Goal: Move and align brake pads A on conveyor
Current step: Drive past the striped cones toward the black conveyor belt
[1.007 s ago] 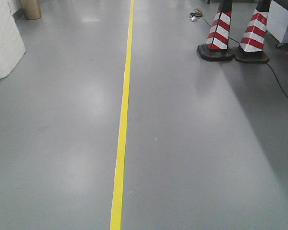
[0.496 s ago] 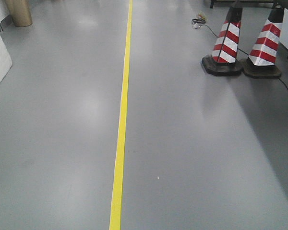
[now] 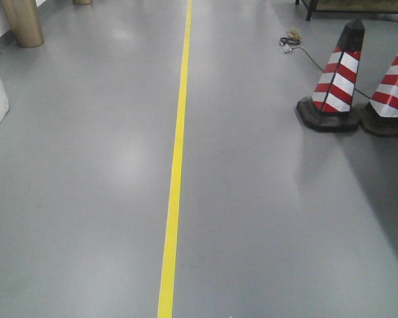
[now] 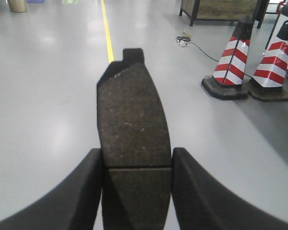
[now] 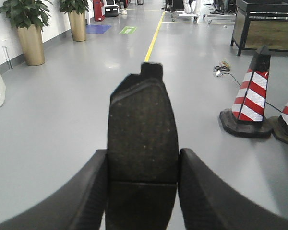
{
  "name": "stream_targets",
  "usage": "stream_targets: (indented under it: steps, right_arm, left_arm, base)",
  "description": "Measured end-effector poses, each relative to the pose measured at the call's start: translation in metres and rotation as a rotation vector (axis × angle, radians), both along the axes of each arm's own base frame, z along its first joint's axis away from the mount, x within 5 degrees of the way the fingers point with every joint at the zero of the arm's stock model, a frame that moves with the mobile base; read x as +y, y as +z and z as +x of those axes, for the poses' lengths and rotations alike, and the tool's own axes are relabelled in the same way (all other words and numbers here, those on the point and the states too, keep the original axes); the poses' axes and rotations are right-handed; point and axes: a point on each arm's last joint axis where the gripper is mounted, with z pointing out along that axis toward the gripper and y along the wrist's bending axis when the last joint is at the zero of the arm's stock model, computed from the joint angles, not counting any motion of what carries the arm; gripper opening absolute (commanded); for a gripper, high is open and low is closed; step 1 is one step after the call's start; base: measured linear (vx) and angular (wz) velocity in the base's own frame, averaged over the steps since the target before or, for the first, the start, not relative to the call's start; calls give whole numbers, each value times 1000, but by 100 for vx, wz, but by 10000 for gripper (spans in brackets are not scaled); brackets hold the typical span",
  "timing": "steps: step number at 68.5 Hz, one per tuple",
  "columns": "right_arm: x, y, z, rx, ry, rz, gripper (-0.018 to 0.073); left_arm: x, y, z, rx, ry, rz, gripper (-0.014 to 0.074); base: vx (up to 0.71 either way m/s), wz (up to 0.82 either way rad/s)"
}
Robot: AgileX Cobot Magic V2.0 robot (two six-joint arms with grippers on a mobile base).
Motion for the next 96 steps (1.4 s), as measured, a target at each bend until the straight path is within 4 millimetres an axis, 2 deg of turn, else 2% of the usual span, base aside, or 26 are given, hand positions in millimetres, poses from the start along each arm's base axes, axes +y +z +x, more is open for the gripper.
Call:
stream_targets:
  steps: [96]
  right_arm:
    - [0,0,0,0,2,11,-11]
  left_arm:
    - [0,0,0,0,0,0,-6]
  base:
    - [63,-5]
